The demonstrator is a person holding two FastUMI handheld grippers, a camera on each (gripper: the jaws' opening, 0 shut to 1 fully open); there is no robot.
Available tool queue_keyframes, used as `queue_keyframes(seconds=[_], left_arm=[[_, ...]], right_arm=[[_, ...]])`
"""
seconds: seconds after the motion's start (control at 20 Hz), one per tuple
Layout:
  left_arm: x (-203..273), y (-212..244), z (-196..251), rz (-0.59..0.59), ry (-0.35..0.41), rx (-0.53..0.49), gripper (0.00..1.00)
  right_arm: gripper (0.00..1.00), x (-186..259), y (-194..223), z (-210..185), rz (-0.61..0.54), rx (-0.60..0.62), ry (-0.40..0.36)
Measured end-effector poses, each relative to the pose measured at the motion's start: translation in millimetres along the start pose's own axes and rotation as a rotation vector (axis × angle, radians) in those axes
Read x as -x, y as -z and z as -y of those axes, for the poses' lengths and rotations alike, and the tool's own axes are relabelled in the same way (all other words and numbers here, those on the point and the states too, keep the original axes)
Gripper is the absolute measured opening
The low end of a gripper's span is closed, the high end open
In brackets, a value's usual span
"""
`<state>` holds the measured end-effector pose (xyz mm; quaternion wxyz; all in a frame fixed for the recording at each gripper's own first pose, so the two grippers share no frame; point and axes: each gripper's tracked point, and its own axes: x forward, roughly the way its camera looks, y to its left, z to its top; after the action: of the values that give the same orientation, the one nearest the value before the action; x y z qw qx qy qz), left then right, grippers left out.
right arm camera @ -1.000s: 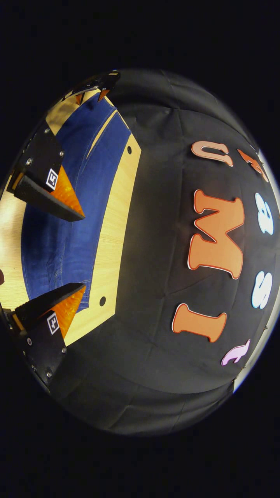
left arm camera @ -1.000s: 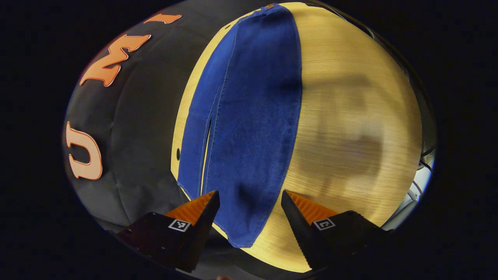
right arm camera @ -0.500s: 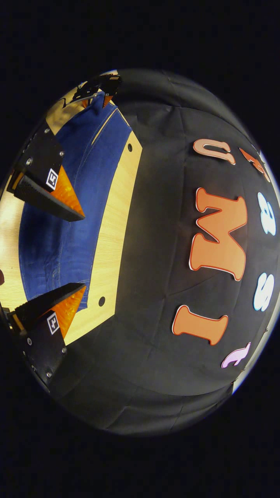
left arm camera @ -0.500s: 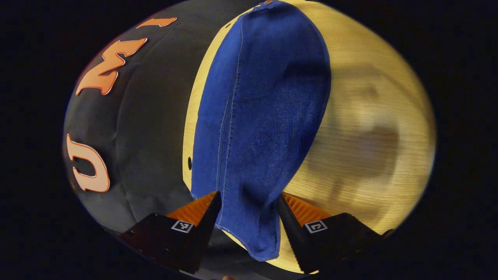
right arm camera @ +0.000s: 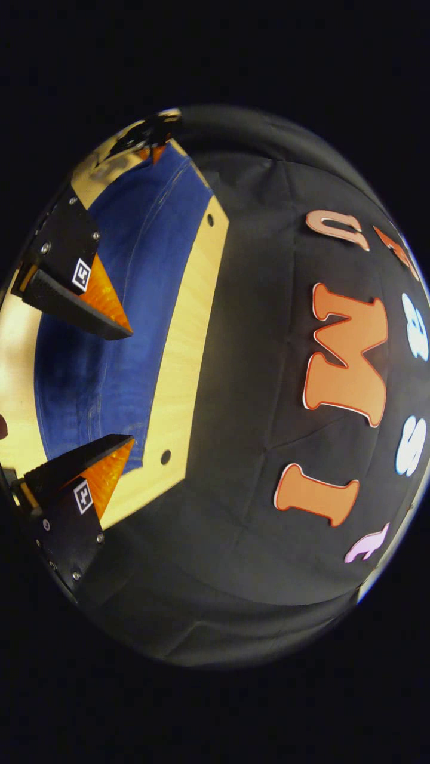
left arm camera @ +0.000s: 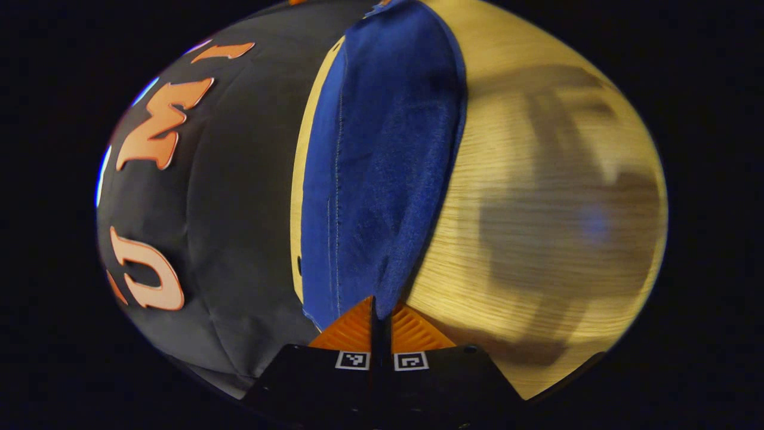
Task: Grasp the waist and the cuffs of the jeans and fold them to make the two legs overlap; first hold the waist and fold one-third of the jeans toward the cuffs, then hold the cuffs and fold the remaining one-third in the same direction to finish folding.
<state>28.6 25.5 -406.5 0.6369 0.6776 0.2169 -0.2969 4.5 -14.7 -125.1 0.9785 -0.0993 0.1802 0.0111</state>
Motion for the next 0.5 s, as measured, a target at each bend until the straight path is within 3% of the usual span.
queue_keyframes(seconds=[0.1,0.2,0.3,0.5], left_arm=[[1,0,-1,0.002,0.024,0.007,0.01],[1,-1,0,-0.003,0.032,-0.004,0.01],[1,0,0,-0.008,0.029,-0.005,0.01],[0,0,1,-0.013,0.038,-0.017,0.01]], right_arm=[[0.98,-1,6,36,0.043,0.217,0.075],[0.98,8,18,56,0.059,0.448,0.092],[0.98,14,46,63,0.023,0.646,0.058],[0.98,14,109,57,-0.015,1.061,-0.086]])
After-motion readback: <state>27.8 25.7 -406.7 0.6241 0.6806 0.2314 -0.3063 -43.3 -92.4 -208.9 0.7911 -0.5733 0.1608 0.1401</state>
